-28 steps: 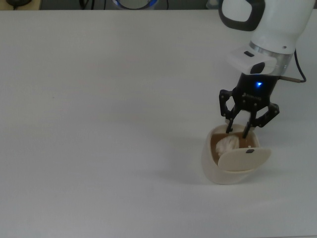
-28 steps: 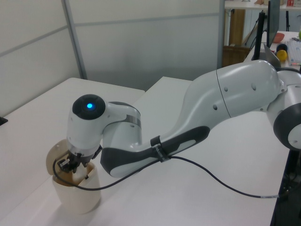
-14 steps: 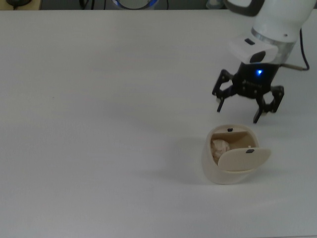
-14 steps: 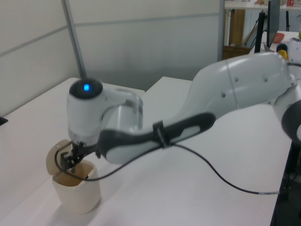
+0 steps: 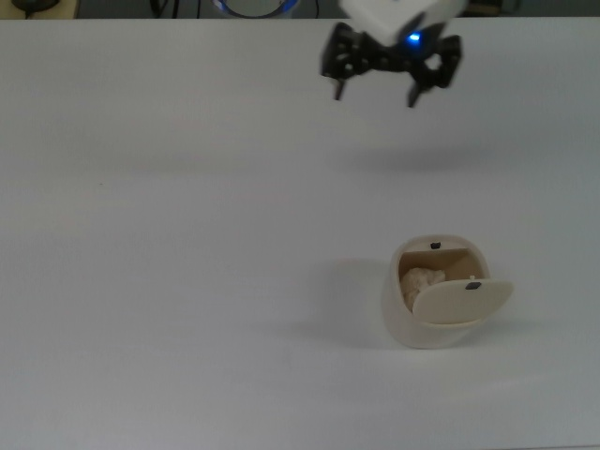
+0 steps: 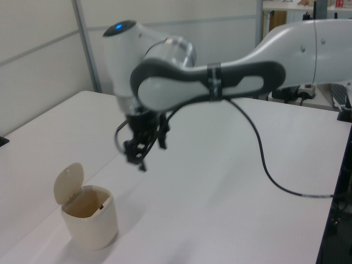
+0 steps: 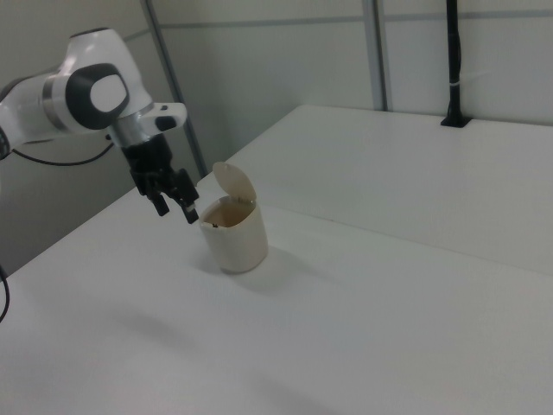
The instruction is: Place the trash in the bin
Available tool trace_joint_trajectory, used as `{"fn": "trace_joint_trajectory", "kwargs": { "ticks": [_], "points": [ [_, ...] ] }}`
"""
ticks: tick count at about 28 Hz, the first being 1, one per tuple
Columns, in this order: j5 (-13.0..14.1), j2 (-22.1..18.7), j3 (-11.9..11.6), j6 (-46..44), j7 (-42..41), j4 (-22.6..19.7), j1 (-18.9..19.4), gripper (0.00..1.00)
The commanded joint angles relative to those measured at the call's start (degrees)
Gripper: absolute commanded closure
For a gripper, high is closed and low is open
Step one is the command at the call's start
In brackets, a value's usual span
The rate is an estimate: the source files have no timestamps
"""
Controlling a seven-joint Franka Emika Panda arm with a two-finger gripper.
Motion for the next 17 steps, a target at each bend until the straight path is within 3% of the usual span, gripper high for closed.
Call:
{"fn": "trace_joint_trajectory", "kwargs": {
  "ticks": [1, 4, 8, 13, 17],
  "points": [
    [2.4, -3.2, -0.3, -3.1, -7.8, -1.6, -6.4, 0.00],
    [4.5, -4.1, -0.3, -3.2, -12.5, -1.5, -11.8, 0.00],
    [5.2, -5.3, -0.3, -3.5, -18.3, -1.5, -17.8, 0.00],
    [5.6, -5.5, -0.3, -3.5, -23.8, -1.7, -22.9, 0.00],
    [5.6, -5.6, -0.3, -3.5, -24.8, -1.7, -24.2, 0.00]
  ]
}}
